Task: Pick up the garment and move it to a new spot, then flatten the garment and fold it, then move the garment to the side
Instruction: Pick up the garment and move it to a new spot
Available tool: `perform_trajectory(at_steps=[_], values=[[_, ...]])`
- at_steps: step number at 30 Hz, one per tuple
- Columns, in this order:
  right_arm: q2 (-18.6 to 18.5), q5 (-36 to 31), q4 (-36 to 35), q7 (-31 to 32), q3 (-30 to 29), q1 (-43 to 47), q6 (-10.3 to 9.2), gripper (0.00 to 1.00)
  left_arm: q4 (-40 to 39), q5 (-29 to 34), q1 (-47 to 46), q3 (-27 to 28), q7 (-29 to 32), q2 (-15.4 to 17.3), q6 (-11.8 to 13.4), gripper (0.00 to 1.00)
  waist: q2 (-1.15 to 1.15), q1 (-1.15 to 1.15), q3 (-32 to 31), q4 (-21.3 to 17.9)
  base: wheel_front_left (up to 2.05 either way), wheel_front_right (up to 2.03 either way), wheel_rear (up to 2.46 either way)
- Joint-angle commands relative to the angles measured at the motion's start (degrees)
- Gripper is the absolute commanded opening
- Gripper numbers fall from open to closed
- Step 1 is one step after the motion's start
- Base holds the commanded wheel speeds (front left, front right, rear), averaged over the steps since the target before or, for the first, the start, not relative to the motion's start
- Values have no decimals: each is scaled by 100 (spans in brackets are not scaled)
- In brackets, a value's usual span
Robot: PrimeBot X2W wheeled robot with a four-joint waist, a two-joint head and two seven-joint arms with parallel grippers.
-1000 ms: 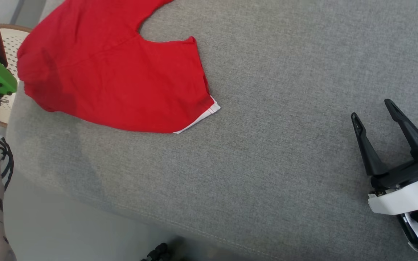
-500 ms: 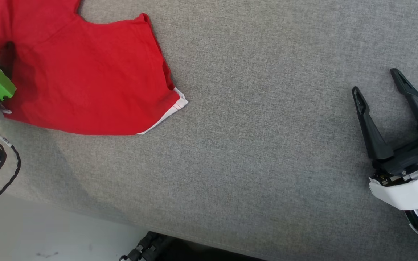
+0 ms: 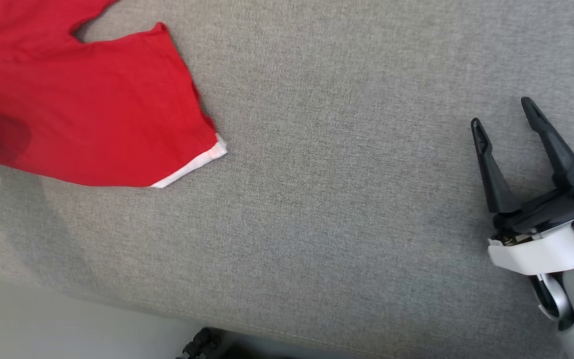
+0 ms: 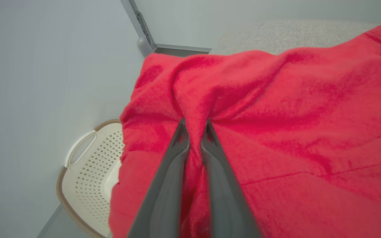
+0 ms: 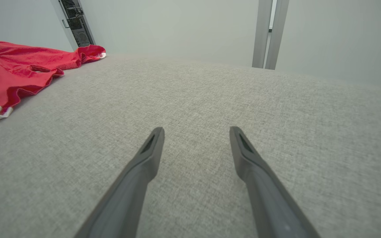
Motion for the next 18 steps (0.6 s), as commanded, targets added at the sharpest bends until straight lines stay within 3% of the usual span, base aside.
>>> perform_trajectory(at_steps=[1,5,11,18], values=[[95,38,230,55,88,127,-7,100,-9,147,47,-40,-201,133,71,0,0,-1,-484,-147,0,0,0],[368,103,305,40,133,147,-7,100,-471,537,103,-50,-470,376,259,0,0,-1,-1056,-300,0,0,0],[774,178,455,35,135,316,-7,100,-2142,1162,615,204,-475,550,612,0,0,-1,-1945,-668,0,0,0],[1124,185,471,35,-32,589,-7,100,-3701,1537,1246,-24,-241,611,837,0,0,-1,-2868,-1485,0,0,0]])
